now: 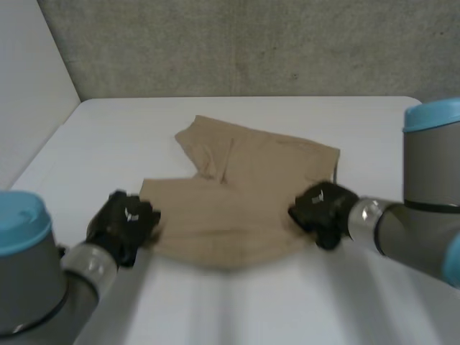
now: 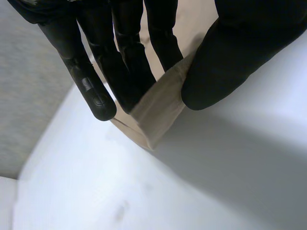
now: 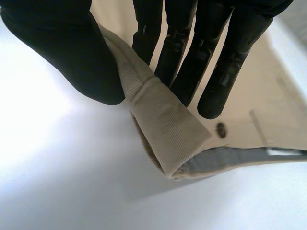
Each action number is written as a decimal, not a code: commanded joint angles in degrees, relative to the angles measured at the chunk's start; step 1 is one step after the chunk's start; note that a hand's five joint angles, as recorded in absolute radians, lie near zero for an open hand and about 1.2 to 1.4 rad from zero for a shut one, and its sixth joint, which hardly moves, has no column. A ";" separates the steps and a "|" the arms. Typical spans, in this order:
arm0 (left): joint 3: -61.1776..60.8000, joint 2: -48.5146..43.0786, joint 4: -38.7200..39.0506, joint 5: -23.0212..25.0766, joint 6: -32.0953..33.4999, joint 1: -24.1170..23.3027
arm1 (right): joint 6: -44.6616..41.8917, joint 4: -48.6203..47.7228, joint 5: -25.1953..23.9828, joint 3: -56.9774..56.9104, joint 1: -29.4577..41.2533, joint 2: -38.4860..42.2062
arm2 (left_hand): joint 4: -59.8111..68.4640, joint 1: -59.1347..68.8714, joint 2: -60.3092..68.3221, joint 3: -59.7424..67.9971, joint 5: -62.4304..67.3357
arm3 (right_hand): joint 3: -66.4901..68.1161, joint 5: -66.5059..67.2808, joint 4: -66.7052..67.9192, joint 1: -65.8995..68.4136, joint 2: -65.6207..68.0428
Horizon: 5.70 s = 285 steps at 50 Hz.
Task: Fold the shorts.
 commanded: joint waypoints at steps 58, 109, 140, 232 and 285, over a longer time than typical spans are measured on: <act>75.03 -52.27 -21.34 29.25 -3.78 -3.68 | -9.51 -8.64 -1.38 30.85 -3.64 -12.71 | -38.51 -35.30 -38.29 -38.09 -35.65 | 12.44 13.91 11.87 24.05 12.92; 68.54 -49.29 -24.60 7.80 8.70 -3.24 | -9.51 -9.52 -2.17 31.90 -3.64 -12.80 | 11.26 14.47 11.48 11.69 14.13 | 12.44 13.91 11.87 24.05 12.92; 29.16 -28.90 -7.29 3.32 8.17 3.18 | -6.26 -10.83 -2.17 31.90 -3.64 -14.47 | 11.26 14.47 11.48 11.69 14.13 | 12.44 13.91 11.87 24.05 12.92; 20.17 -9.89 4.92 0.77 -1.06 -6.93 | -1.87 -12.29 -0.60 20.40 -12.97 -14.82 | 11.26 14.47 11.48 11.69 14.13 | 12.44 13.91 11.87 24.05 12.92; 54.55 -37.94 -22.13 17.12 -13.89 1.16 | -0.98 -39.75 2.31 19.77 -6.10 -8.31 | -34.14 -30.93 -33.92 -33.72 -31.28 | 12.44 13.91 11.87 24.05 12.92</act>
